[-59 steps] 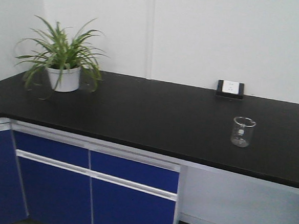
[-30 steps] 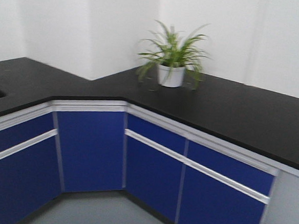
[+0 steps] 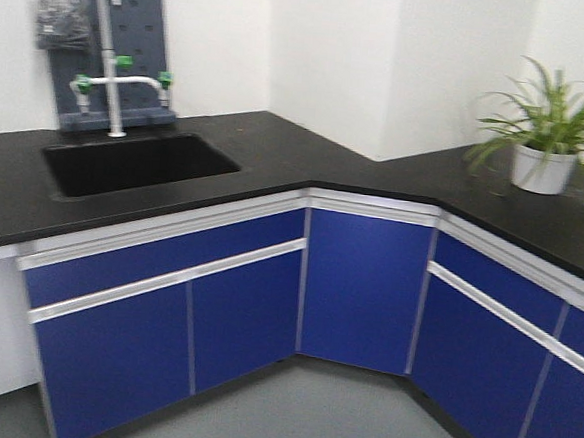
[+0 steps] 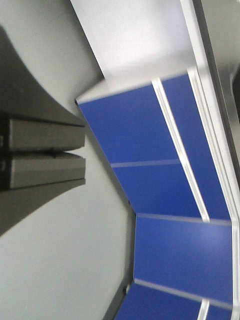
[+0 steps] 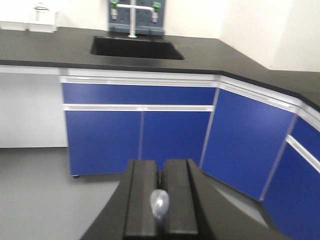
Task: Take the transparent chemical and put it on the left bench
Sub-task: 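Drive the base to the bench with white bins, holding the pipette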
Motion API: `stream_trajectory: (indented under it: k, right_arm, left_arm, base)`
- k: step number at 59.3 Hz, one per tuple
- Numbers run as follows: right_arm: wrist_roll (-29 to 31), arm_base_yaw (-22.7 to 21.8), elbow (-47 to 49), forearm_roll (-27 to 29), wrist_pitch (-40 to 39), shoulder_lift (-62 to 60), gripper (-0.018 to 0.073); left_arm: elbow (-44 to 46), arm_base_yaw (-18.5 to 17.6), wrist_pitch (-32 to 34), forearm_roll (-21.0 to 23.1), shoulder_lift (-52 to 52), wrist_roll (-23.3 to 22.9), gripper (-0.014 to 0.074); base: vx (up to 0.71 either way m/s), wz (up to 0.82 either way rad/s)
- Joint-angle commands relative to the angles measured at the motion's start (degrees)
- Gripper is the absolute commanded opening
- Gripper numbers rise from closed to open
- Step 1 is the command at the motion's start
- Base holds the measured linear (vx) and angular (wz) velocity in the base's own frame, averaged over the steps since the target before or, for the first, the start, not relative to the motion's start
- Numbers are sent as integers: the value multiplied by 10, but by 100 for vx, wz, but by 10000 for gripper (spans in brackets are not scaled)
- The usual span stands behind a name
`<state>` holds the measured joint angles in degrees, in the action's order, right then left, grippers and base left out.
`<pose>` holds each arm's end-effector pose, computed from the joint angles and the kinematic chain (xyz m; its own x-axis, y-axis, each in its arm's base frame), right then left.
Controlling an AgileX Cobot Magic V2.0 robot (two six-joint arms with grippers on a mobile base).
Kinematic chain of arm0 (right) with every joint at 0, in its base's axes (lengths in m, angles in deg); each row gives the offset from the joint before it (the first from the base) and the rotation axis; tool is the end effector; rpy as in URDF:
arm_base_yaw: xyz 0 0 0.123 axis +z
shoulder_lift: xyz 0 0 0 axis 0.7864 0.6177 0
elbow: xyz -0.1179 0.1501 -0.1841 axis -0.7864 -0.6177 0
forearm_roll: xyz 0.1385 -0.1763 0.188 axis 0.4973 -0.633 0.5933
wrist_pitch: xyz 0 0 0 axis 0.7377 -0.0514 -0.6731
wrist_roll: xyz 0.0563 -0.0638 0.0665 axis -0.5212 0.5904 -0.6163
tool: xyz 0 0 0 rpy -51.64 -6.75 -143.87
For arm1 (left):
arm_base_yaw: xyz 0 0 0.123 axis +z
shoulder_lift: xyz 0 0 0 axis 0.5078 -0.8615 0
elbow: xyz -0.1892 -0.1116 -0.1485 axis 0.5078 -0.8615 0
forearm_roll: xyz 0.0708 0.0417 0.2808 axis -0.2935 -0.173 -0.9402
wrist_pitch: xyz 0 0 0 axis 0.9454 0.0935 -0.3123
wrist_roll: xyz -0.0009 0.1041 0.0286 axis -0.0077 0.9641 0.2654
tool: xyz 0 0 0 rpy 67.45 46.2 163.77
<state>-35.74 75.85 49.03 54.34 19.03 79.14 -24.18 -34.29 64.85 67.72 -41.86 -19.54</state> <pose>0.1630 0.0713 0.3078 -0.1077 -0.1703 -0.9795 -0.4109 0.9047 -0.1121 0.1348 -0.0090 0.2042 0.0605 0.0279 -0.9978 0.0642 0.9974 0.0318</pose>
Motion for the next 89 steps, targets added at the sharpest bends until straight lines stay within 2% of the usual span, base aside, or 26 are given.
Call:
stream_trajectory:
  k: [1, 39, 89]
  right_arm:
    - [-1, -2, 17, -4, -46, 2, 0]
    - [-1, -2, 17, -4, -46, 2, 0]
    - [-1, -2, 17, -4, -46, 2, 0]
  left_arm:
    - [-9, -1, 45, 0, 11, -4, -3]
    - [-9, -1, 45, 0, 11, -4, -3]
    - [-9, -1, 45, 0, 11, -4, -3]
  base:
    - [-10, 53]
    - [0, 54]
    - [17, 43]
